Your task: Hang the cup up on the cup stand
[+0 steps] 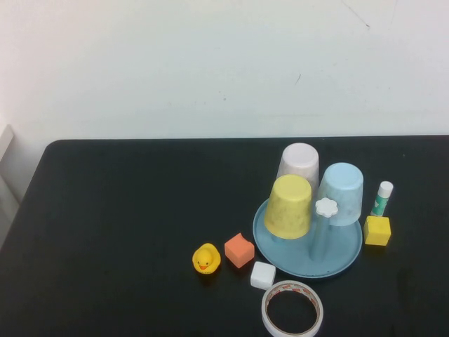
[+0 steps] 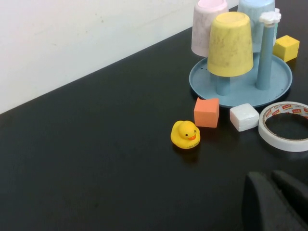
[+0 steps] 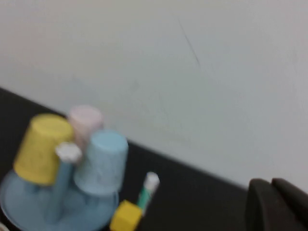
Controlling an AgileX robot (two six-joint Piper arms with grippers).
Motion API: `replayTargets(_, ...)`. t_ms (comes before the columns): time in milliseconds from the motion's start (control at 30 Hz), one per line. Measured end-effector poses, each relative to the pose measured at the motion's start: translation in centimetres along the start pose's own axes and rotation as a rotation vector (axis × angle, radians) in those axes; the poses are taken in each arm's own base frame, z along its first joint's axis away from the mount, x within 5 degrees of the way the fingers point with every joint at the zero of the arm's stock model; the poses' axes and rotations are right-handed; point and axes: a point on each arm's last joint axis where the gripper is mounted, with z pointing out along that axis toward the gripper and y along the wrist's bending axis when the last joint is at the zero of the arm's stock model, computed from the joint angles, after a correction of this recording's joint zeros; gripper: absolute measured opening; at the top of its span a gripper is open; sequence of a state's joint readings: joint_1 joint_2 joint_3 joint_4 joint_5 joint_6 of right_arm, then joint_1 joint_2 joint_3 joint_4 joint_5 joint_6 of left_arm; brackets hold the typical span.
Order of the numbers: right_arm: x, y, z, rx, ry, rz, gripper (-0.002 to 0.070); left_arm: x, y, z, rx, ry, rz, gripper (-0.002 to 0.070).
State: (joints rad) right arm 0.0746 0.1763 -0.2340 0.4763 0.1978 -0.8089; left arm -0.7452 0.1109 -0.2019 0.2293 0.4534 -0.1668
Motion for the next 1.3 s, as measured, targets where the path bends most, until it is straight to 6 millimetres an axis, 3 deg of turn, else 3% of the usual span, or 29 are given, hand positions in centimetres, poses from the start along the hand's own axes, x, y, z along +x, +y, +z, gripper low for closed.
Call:
replayTargets(233,5.7,1.0,-0.5,0.104,0.032,0.126,-0.0001,0.0,0.0,0.0,0.000,0.000,0.000,-0.0001)
replayTargets(333,7.2,1.4,-0.3,0.105,0.063,0.165,-0.0001,0.0,0.0,0.0,0.000,0.000,0.000,-0.0001)
replayTargets(667,8.8,1.6,-0.5,0.127,0.234,0.243,-0.0001,0.0,0.0,0.0,0.000,0.000,0.000,-0.0001)
replayTargets(967,9.1,1.2,-0.7,0.175,0.279,0.154,-0.0001,0.0,0.0,0.0,0.000,0.000,0.000,-0.0001)
replayTargets(1300,9.1,1.2,-0.7,0.180,0.281,0.176,-0.0001,0.0,0.0,0.0,0.000,0.000,0.000,-0.0001)
